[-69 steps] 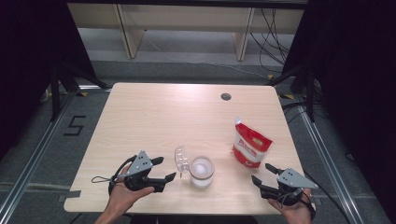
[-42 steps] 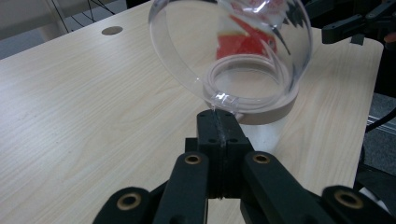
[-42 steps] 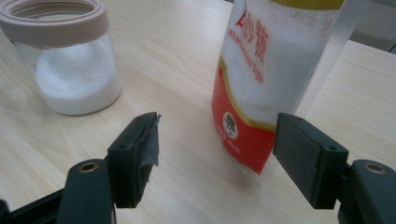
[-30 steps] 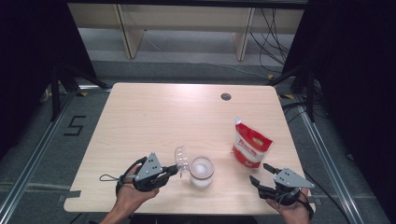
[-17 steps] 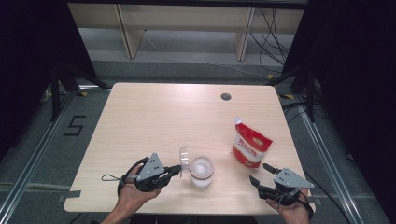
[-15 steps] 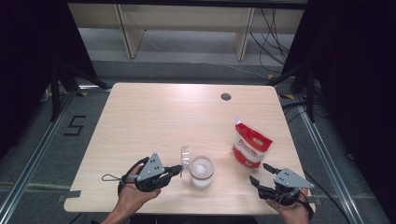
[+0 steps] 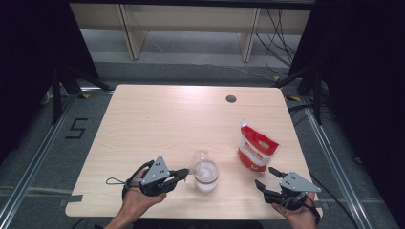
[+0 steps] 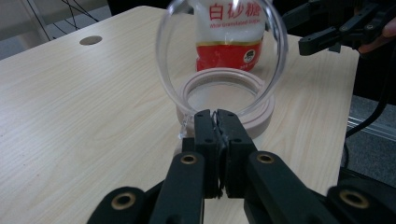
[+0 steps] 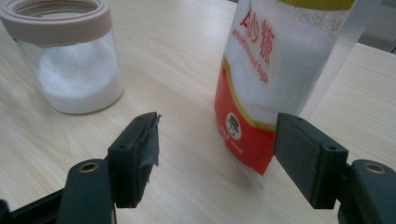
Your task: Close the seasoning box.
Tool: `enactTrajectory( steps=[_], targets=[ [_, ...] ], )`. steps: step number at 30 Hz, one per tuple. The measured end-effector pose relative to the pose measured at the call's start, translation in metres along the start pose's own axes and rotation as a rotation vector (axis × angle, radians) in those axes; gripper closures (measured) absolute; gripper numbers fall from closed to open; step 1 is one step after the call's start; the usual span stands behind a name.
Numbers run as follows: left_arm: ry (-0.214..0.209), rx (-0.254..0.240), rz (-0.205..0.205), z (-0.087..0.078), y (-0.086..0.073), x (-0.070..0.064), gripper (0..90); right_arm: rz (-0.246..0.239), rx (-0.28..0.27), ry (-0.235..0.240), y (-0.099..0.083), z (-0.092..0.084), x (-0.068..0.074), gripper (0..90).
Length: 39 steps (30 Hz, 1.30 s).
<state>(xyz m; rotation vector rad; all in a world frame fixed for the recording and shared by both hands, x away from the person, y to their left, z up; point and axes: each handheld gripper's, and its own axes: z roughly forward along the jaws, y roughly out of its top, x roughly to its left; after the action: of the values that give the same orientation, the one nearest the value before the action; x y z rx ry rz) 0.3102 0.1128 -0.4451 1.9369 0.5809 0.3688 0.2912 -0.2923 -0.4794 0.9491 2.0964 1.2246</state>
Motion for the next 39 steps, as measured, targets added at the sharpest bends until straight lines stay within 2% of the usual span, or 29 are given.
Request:
enactTrajectory(
  steps=[3,4,6,8,9,10,13,15,16,18,19,21,22,24,25,26,27,28,29,30,32,33,34,35,36,37,39],
  targets=[
    [-0.004,-0.010,0.007,0.000,0.000,0.001,84.2,0.015,0.010,0.008,0.000,0.000,0.001,32.3],
    [0.001,-0.012,-0.023,0.000,-0.001,0.000,81.8,0.008,0.005,0.007,0.000,0.000,0.000,32.3],
    [-0.004,-0.002,-0.014,-0.002,-0.001,0.001,76.3,0.001,-0.007,0.002,0.000,0.000,0.000,32.3],
    [-0.002,-0.003,-0.037,-0.003,-0.001,0.001,67.5,0.001,-0.004,0.000,0.000,0.000,0.000,32.3],
    [-0.010,-0.002,-0.031,-0.003,-0.001,0.002,63.1,-0.017,-0.017,-0.003,0.000,0.000,-0.002,32.3],
    [-0.009,0.003,-0.039,-0.003,-0.002,0.001,60.5,0.010,-0.003,0.004,0.000,0.000,0.000,32.3],
    [-0.021,0.013,-0.056,-0.003,-0.004,0.000,47.4,0.016,0.001,0.013,0.000,-0.001,0.000,32.3],
    [-0.016,0.026,-0.076,-0.003,-0.005,-0.002,43.7,0.011,-0.002,0.008,0.000,-0.001,0.000,32.2],
    [-0.016,0.032,-0.066,-0.004,-0.006,-0.003,41.3,0.005,-0.008,0.008,0.000,0.000,0.000,32.1],
    [-0.019,0.034,-0.072,-0.004,-0.008,-0.004,35.4,0.021,-0.002,0.021,0.000,-0.001,0.000,32.0],
    [-0.019,0.039,-0.089,-0.004,-0.009,-0.006,34.1,0.022,-0.006,0.021,0.000,-0.001,0.000,31.8],
    [-0.012,0.049,-0.075,-0.005,-0.012,-0.007,31.7,0.029,-0.024,0.019,0.000,-0.001,0.000,31.6],
    [-0.019,0.057,-0.066,-0.006,-0.013,-0.007,30.3,0.054,-0.012,0.034,0.000,-0.001,0.001,31.6],
    [-0.013,0.059,-0.066,-0.007,-0.017,-0.008,28.2,0.052,-0.018,0.035,0.000,-0.001,0.001,31.5],
    [-0.013,0.058,-0.079,-0.007,-0.019,-0.008,27.0,0.053,-0.018,0.035,0.000,-0.001,0.001,31.3],
    [-0.007,0.064,-0.077,-0.009,-0.020,-0.008,26.3,0.069,-0.010,0.036,0.000,-0.002,0.003,31.2],
    [-0.004,0.066,-0.077,-0.010,-0.022,-0.008,25.0,0.059,-0.006,0.039,0.000,-0.001,0.002,31.1],
    [0.003,0.071,-0.068,-0.011,-0.023,-0.007,23.1,0.080,-0.005,0.040,0.000,-0.002,0.004,31.0],
    [0.010,0.079,-0.061,-0.013,-0.025,-0.006,21.4,0.065,-0.015,0.035,0.000,-0.002,0.004,31.0],
    [0.011,0.079,-0.077,-0.014,-0.026,-0.007,20.9,0.037,-0.030,0.035,0.001,-0.001,0.002,30.9],
    [0.010,0.073,-0.081,-0.015,-0.029,-0.006,20.3,0.046,-0.027,0.042,0.001,-0.001,0.002,30.8],
    [0.011,0.082,-0.043,-0.016,-0.030,-0.003,19.7,0.055,-0.024,0.052,0.001,-0.001,0.003,30.7],
    [0.014,0.077,-0.088,-0.016,-0.032,-0.006,18.6,0.051,-0.025,0.053,0.001,-0.001,0.003,30.7],
    [0.023,0.091,-0.079,-0.017,-0.034,-0.004,17.6,0.070,-0.020,0.057,0.001,-0.002,0.005,30.6],
    [0.015,0.079,-0.082,-0.017,-0.035,-0.004,17.2,0.064,-0.028,0.058,0.002,-0.002,0.005,30.6],
    [0.010,0.088,-0.075,-0.017,-0.036,-0.002,17.1,0.068,-0.034,0.057,0.002,-0.002,0.005,30.6],
    [0.023,0.090,-0.094,-0.017,-0.039,-0.003,16.9,0.094,-0.020,0.060,0.002,-0.004,0.009,30.5]
  ],
)
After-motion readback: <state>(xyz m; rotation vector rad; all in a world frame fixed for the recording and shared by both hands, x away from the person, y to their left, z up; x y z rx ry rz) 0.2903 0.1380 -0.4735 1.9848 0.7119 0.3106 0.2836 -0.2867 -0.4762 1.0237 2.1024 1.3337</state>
